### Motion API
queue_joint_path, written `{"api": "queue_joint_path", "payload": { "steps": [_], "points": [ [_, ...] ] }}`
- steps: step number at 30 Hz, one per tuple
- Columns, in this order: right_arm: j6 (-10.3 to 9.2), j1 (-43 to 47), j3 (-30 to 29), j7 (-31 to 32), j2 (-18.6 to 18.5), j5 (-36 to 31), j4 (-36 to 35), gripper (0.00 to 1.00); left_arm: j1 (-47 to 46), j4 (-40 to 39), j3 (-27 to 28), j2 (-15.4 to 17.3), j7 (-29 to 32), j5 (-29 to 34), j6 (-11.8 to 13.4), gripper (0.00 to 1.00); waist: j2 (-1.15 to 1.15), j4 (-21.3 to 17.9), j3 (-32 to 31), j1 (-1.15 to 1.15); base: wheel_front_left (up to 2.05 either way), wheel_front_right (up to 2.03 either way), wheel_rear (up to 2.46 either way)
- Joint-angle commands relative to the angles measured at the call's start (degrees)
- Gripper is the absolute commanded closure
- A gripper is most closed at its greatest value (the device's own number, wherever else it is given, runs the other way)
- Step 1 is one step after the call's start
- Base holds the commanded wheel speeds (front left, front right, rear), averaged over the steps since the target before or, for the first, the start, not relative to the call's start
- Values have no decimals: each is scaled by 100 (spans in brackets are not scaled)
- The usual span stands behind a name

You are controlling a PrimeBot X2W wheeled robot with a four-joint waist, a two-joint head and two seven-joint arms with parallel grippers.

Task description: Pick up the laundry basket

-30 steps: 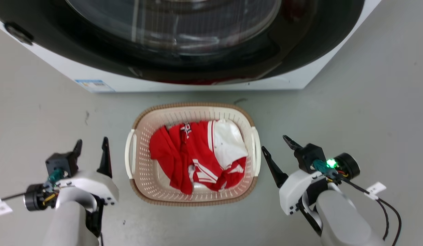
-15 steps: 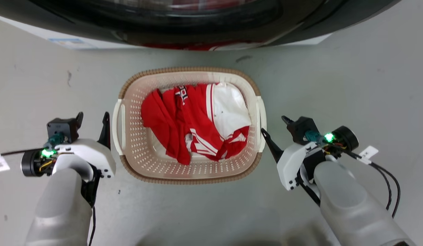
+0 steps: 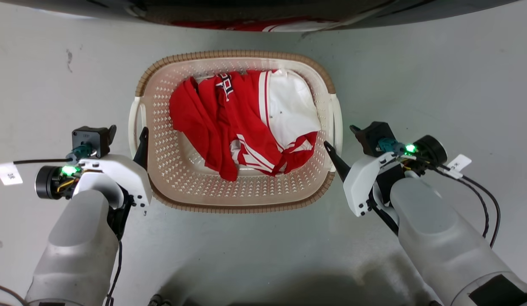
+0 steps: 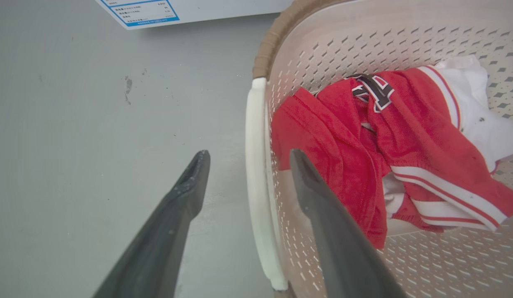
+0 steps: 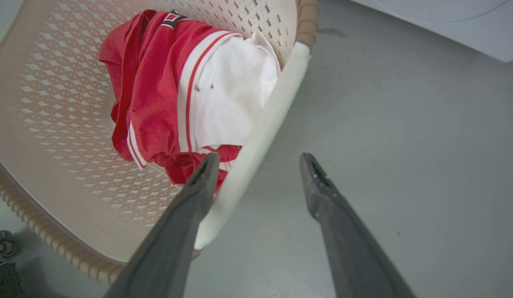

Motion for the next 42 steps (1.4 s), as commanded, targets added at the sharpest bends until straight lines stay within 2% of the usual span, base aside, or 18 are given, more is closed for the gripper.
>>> {"api": "queue_joint_path", "payload": {
  "steps": [1,17,18,19,20,21,32,42],
  "points": [
    [-4,-124,36,-9,-7,39,35,0,-103,45,-59,36,-14,-36,-9,0,0,16,71,0,0,0,0],
    [-4,-530,254,106,-9,275,146,0,-695,545,-611,-27,-13,-136,-9,0,0,42,413,0,0,0,0],
    [-4,-548,271,114,-9,292,149,6,-725,588,-664,-38,-14,-140,-9,16,0,41,423,0,0,0,0],
    [-4,-573,285,128,-10,297,146,54,-766,604,-702,-35,-14,-151,-9,59,0,40,435,0,0,0,0],
    [-5,-590,293,127,-10,315,148,85,-797,619,-737,-41,-14,-167,-9,100,0,38,444,0,0,0,0],
    [-6,-594,301,128,-11,329,154,100,-788,671,-794,-78,-14,-191,-9,100,0,37,445,0,0,0,0],
    [11,-490,472,189,-3,447,234,100,-678,824,-1147,-132,-10,-485,-9,100,0,65,177,0,0,0,0],
    [26,-178,710,463,14,802,278,100,-356,942,-1514,-340,-15,-953,-11,100,0,-20,-550,0,0,0,0]
  ]
}}
